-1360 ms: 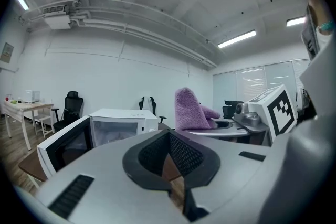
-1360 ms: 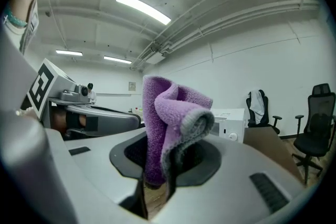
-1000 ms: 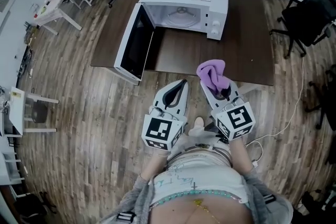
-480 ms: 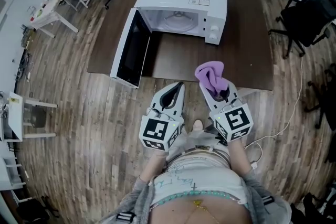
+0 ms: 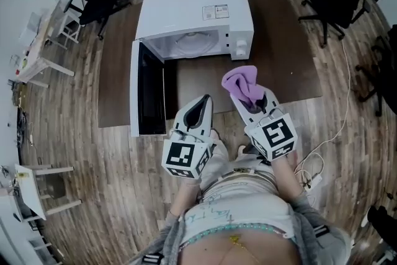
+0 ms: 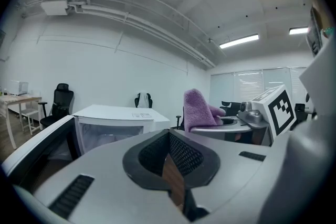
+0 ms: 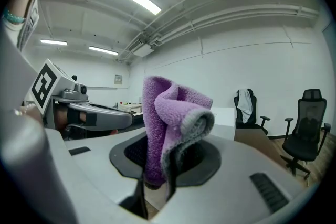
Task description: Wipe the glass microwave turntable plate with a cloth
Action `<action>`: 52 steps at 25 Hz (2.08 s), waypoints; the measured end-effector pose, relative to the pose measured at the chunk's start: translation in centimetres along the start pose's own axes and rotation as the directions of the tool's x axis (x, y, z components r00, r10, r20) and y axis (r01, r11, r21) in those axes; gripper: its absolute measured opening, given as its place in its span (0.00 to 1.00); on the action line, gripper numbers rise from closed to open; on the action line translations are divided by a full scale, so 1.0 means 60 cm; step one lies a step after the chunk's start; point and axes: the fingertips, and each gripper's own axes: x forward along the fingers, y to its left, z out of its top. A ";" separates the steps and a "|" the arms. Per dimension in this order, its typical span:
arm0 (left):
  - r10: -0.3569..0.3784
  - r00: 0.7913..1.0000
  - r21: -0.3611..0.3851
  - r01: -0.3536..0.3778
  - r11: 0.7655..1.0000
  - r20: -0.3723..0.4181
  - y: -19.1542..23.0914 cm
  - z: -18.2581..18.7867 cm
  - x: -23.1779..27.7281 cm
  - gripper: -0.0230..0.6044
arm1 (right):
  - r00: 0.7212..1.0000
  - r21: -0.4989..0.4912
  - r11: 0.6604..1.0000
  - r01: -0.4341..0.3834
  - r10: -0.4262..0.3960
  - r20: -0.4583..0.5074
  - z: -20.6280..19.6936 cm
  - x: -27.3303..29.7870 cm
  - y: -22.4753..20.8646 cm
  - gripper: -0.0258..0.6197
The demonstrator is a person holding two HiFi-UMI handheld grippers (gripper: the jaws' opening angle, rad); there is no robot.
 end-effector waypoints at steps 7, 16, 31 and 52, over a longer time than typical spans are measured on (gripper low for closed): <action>-0.049 0.999 0.013 0.049 0.999 -0.014 0.097 0.012 0.034 0.04 | 0.999 -0.021 0.999 0.045 -0.045 -0.026 0.013 0.095 -0.002 0.21; -0.085 0.996 0.036 0.087 0.996 -0.041 0.195 0.007 0.051 0.04 | 0.991 -0.002 0.992 0.128 -0.128 -0.034 0.017 0.173 -0.007 0.21; -0.062 0.996 0.019 0.063 0.998 -0.061 0.216 -0.016 0.100 0.04 | 0.986 -0.015 0.989 0.144 -0.145 -0.082 0.005 0.200 -0.078 0.21; 0.126 0.990 -0.035 -0.129 0.991 -0.060 0.229 0.014 0.220 0.04 | 0.996 0.000 0.996 -0.086 0.086 -0.039 0.047 0.257 -0.195 0.21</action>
